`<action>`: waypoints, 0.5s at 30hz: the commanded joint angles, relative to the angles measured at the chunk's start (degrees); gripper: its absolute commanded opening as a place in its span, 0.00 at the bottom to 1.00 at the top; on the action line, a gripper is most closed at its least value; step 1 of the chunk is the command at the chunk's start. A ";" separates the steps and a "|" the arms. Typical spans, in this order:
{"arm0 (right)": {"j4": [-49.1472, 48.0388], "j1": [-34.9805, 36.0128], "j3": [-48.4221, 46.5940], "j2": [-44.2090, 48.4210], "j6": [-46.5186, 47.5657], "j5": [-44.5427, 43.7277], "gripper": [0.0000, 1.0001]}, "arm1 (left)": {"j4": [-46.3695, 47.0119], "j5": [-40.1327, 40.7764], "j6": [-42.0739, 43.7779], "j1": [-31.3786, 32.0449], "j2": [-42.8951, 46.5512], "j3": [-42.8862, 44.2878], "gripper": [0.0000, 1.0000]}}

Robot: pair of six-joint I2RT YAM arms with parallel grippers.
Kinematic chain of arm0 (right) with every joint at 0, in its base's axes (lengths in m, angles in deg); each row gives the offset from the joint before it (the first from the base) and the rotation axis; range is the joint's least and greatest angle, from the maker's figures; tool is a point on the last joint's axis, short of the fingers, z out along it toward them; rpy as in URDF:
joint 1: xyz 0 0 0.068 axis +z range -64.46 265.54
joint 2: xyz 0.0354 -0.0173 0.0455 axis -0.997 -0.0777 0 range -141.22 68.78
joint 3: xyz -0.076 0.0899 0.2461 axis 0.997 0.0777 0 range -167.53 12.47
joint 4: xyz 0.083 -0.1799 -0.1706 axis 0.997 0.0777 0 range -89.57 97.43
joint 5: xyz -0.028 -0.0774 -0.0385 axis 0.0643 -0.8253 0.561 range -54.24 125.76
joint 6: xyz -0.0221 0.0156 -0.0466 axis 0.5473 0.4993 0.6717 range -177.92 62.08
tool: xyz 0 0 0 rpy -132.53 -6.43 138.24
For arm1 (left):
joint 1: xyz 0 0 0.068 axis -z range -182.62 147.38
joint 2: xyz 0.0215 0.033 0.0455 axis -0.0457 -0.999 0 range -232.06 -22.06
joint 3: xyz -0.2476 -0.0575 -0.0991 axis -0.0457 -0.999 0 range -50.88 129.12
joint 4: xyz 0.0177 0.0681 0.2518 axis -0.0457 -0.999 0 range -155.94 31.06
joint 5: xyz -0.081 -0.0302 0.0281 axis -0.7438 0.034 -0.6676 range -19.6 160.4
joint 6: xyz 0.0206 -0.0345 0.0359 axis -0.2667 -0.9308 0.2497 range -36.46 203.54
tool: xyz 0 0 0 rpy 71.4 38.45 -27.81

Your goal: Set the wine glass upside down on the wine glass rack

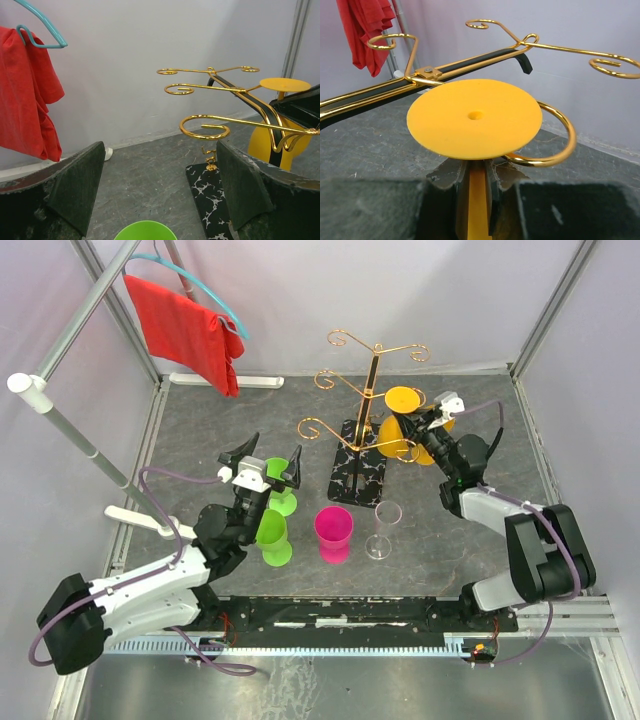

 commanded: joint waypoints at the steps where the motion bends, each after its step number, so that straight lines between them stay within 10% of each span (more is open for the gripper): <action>1: -6.25 -0.18 -3.96 -3.16 -0.45 -1.01 0.01 | 3.94 1.17 3.27 -0.14 -0.62 0.19 0.98; 15: -6.45 -0.31 -2.00 -2.96 4.92 -15.49 0.01 | 4.46 0.95 3.63 -0.61 -1.94 0.51 0.99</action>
